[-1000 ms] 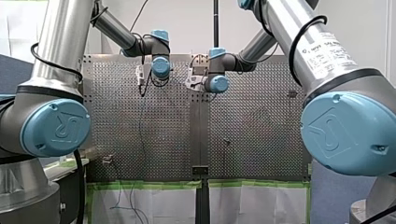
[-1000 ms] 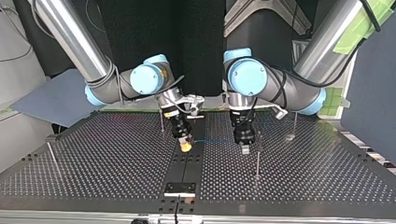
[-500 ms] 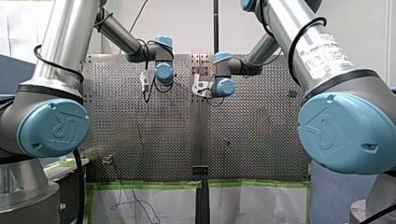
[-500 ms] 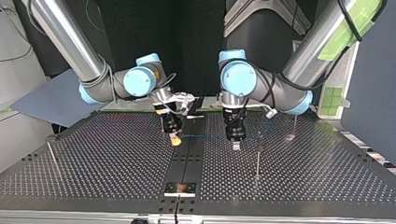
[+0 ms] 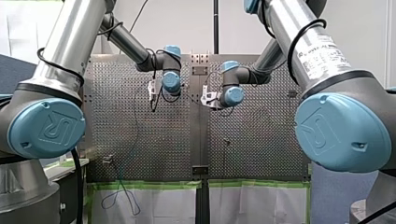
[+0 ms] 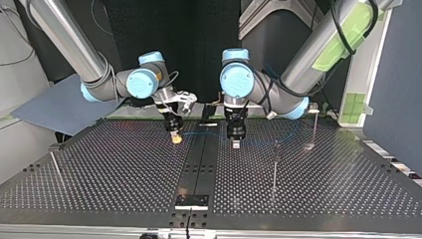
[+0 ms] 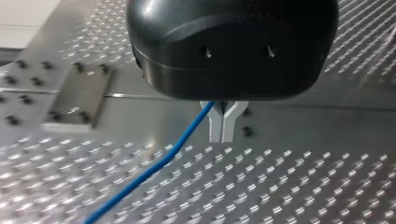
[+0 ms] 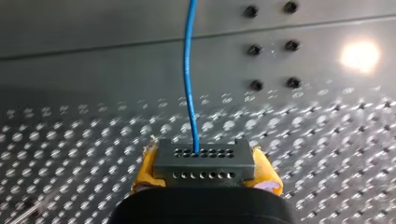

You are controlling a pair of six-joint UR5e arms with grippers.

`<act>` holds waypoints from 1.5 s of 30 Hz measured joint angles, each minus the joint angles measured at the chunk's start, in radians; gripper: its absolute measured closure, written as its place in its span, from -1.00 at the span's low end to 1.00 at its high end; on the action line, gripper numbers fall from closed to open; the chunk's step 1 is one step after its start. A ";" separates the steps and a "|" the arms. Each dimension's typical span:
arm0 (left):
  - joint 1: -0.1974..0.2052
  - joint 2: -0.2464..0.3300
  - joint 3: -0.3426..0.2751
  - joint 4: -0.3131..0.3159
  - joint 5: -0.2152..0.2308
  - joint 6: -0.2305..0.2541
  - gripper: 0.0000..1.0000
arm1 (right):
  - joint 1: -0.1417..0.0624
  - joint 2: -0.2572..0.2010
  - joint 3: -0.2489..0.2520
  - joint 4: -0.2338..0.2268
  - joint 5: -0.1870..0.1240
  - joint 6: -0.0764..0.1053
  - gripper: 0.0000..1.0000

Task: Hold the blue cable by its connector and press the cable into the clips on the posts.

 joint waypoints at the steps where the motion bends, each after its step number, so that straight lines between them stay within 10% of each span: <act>1: -0.005 -0.011 0.000 0.002 0.000 0.000 0.96 | -0.001 0.000 0.006 0.000 0.002 -0.003 1.00; 29: -0.098 -0.219 0.000 0.116 -0.026 -0.063 0.96 | -0.028 -0.013 0.186 -0.021 0.092 -0.082 1.00; 45: -0.141 -0.267 0.000 0.160 -0.026 -0.063 0.96 | -0.055 -0.022 0.330 -0.157 0.117 -0.077 1.00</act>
